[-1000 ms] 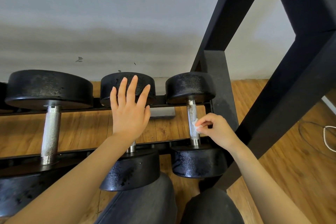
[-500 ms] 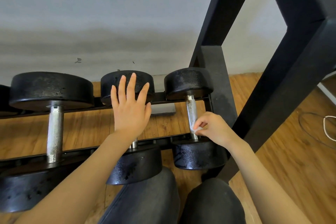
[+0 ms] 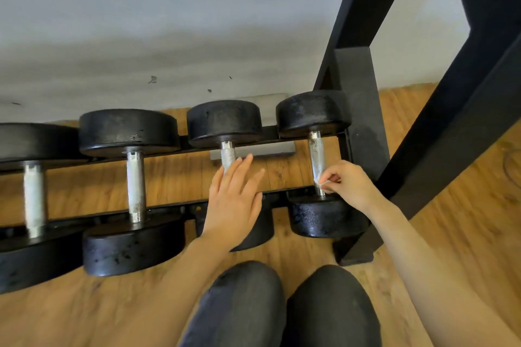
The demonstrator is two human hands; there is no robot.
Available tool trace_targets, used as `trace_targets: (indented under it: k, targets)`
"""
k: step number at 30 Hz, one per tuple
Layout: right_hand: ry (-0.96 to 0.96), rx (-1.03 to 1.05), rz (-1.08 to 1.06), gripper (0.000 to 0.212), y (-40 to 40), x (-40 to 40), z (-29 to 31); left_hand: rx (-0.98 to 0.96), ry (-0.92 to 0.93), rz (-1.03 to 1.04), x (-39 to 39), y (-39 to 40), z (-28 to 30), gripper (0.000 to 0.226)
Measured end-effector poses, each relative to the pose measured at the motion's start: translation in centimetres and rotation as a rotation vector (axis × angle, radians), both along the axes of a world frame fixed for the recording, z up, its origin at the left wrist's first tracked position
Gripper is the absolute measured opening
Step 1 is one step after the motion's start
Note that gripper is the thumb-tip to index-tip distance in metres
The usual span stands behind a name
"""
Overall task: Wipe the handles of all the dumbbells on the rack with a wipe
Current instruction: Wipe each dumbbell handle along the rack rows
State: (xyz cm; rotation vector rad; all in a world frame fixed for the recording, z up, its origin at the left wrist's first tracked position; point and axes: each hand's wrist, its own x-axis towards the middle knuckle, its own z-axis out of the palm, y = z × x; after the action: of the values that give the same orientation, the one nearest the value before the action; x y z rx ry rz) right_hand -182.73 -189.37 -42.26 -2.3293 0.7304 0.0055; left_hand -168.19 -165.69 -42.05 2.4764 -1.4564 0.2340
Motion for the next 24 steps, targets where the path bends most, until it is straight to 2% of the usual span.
trace_targets:
  k: [5, 12, 18, 24]
  targets:
    - [-0.098, -0.123, -0.084, 0.012, 0.6, -0.3, -0.2, 0.172, -0.057, -0.125, -0.8, 1.2, -1.4, 0.049]
    - [-0.298, -0.301, -0.209, 0.010, 1.5, -0.6, -0.7, -0.053, -0.028, -0.174, -0.5, 1.5, -2.4, 0.047]
    - [-0.488, -0.446, -0.473, 0.007, 6.5, -2.8, 0.8, -0.003, 0.011, -0.195, -0.3, 1.6, -2.4, 0.036]
    - [-0.513, -0.439, -0.759, 0.008, 11.0, -5.1, -0.9, 0.028, 0.007, -0.219, -0.1, 1.6, -2.3, 0.039]
